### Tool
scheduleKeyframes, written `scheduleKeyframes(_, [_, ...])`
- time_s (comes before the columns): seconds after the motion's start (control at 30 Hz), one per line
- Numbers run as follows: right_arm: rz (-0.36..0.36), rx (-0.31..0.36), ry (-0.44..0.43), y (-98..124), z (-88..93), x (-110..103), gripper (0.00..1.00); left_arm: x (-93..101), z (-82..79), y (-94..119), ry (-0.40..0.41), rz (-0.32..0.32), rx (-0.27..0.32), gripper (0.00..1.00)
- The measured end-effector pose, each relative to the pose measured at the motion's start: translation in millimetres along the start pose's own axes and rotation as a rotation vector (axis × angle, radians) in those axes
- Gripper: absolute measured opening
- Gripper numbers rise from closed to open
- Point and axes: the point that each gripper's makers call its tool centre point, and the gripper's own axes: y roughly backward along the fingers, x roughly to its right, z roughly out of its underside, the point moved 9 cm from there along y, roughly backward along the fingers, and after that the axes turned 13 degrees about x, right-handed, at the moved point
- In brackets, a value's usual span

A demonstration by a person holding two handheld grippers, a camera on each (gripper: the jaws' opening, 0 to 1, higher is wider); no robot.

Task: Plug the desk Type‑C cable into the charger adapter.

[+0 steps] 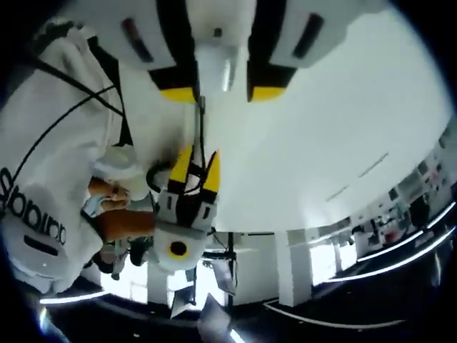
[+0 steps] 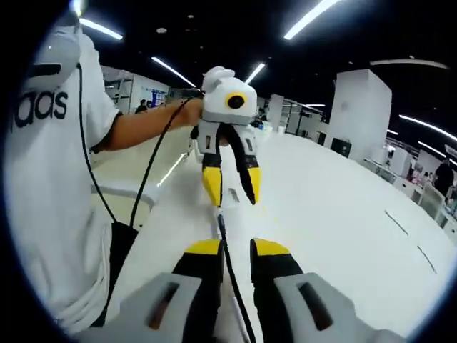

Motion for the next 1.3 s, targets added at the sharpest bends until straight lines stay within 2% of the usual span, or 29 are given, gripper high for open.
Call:
scheduleKeyframes(0.07, [0.048, -0.009, -0.001, 14, 0.2, 1, 0.14, -2.2, 0.5, 4, -0.022, -0.028, 0.011, 0.25])
scheduleKeyframes(0.23, [0.199, -0.043, -0.022, 57, 7.8, 2, 0.15, -1.2, 4.1, 15, -0.012, -0.041, 0.042, 0.26])
scheduleKeyframes(0.3, [0.264, -0.098, -0.022, 77, 16.0, 2, 0.18, -0.9, 4.0, 16, -0.060, -0.068, 0.095, 0.26])
scheduleKeyframes(0.33, [0.293, -0.106, -0.027, 85, 19.2, 2, 0.18, 0.6, 6.3, 16, -0.019, -0.071, 0.103, 0.26])
scheduleKeyframes(0.4, [0.331, -0.089, -0.069, 98, 23.3, 1, 0.18, 0.7, 9.3, 18, -0.015, -0.070, 0.111, 0.26])
scheduleKeyframes(0.5, [0.410, -0.107, -0.097, 122, 30.6, 1, 0.18, -2.1, 15.1, 20, 0.001, -0.080, 0.116, 0.26])
scheduleKeyframes(0.67, [0.461, -0.149, -0.143, 150, 39.6, -4, 0.18, -5.8, 20.7, 21, 0.016, -0.083, 0.117, 0.27])
scheduleKeyframes(0.83, [0.511, -0.163, -0.184, 168, 44.0, -3, 0.18, -7.2, 24.1, 19, 0.026, -0.083, 0.117, 0.27])
scheduleKeyframes(1.0, [0.523, -0.196, -0.216, 175, 51.0, -3, 0.18, -7.4, 27.8, 17, 0.030, -0.080, 0.104, 0.28])
scheduleKeyframes(1.3, [0.532, -0.226, -0.253, 172, 53.8, -11, 0.18, -8.0, 30.1, 15, 0.042, -0.072, 0.098, 0.28])
